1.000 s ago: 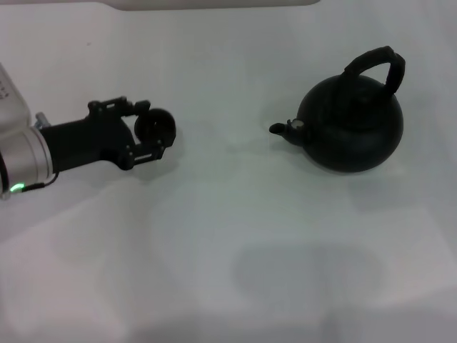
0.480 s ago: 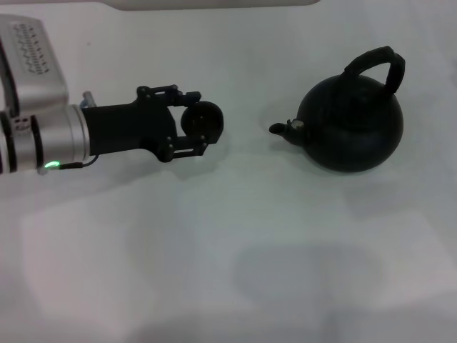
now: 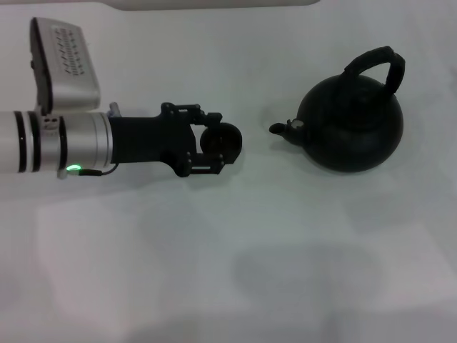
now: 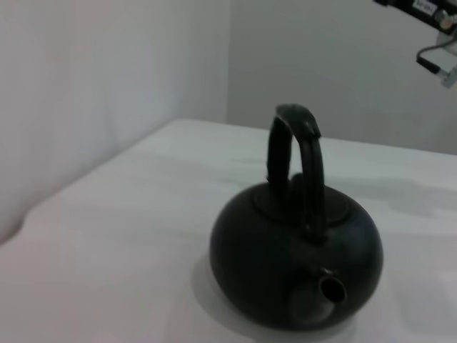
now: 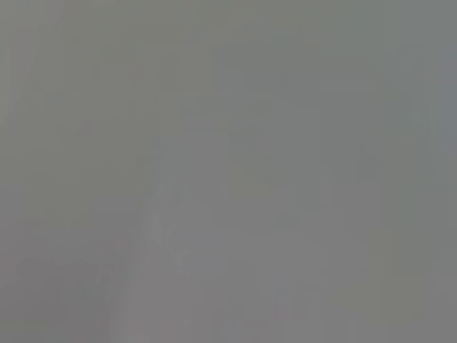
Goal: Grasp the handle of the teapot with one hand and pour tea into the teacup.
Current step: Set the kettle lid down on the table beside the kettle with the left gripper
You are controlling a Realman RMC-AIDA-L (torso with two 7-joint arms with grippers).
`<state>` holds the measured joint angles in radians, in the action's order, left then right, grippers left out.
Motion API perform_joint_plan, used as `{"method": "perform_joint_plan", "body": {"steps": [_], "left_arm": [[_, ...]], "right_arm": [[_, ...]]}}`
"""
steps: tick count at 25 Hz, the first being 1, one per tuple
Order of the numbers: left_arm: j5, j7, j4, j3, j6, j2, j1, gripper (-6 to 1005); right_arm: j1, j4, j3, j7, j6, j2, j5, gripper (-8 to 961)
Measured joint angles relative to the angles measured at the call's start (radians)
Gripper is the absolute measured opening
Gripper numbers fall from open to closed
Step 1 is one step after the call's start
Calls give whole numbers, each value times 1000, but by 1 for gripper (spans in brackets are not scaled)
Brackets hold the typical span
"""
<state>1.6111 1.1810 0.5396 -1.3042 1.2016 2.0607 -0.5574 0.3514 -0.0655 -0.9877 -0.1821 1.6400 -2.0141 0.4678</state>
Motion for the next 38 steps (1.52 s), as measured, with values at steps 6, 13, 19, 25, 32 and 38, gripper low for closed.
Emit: {"method": "perform_joint_plan", "body": {"steps": [6, 13, 19, 25, 32, 38], "left_arm": [[5, -11, -84, 1, -14, 0, -54, 687], [20, -13, -122, 7, -25, 1, -78, 687], [20, -9, -147, 2, -28, 4, -84, 688], [29, -9, -174, 1, -75, 6, -85, 688], [31, -33, -205, -1, -107, 7, -92, 688], [30, -47, -207, 0, -117, 11, -88, 688]], "right_arm": [[-2, 10, -11, 1, 28, 1, 0, 838], [-7, 10, -20, -1, 29, 2, 0, 839], [-16, 11, -21, -2, 30, 2, 0, 840], [-23, 29, -22, -5, 63, 2, 0, 840], [-23, 34, -25, -5, 75, 1, 0, 839], [-15, 35, -35, -7, 78, 0, 0, 839]]}}
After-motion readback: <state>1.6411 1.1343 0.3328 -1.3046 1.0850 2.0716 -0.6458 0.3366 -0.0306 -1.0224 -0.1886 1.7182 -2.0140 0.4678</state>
